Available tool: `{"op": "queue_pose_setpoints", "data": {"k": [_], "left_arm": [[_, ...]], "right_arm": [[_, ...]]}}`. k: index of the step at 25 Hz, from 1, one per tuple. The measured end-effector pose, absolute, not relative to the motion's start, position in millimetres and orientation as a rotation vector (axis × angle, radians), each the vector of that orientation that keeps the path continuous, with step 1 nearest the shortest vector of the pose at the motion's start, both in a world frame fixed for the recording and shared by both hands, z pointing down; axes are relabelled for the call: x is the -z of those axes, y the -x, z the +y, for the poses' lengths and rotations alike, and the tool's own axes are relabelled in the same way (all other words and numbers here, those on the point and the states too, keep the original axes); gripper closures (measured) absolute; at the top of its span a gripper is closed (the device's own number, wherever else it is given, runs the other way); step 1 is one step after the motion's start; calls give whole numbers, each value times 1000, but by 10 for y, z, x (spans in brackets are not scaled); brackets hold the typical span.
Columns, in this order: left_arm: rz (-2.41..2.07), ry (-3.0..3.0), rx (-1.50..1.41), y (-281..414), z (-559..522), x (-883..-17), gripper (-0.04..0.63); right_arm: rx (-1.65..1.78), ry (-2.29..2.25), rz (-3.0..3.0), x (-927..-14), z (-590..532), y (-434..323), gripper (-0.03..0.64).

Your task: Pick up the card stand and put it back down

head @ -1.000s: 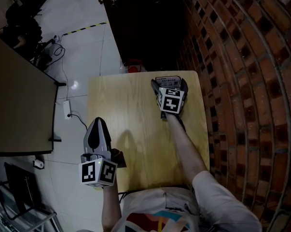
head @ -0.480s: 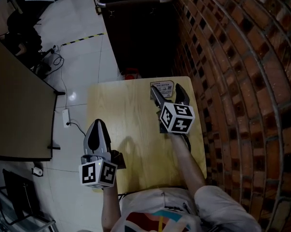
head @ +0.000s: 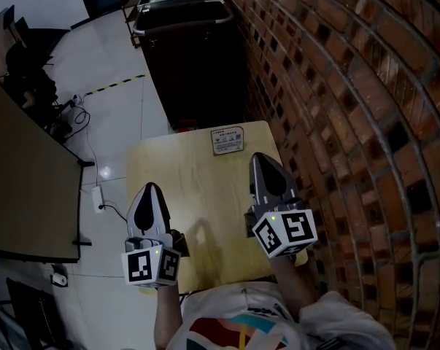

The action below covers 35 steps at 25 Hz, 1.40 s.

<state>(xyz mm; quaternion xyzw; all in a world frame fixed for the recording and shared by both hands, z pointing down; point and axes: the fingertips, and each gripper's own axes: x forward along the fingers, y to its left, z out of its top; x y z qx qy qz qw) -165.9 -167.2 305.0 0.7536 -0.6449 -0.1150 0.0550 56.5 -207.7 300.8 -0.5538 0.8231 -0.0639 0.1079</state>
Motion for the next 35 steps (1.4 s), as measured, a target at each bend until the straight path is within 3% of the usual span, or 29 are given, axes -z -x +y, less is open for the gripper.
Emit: {"op": "queue_pose_setpoints", "data": {"k": [14,35], "left_arm": [[-1940,-2481,390,1339,-1466,-2670,591],[-1945,-2479,384,1409,-1429,-2673,591]], "right_arm": [[141,1597,2512,-3074,-1674,-452,617],[150,1595,2540,-3092,-1712,-357,617]]}}
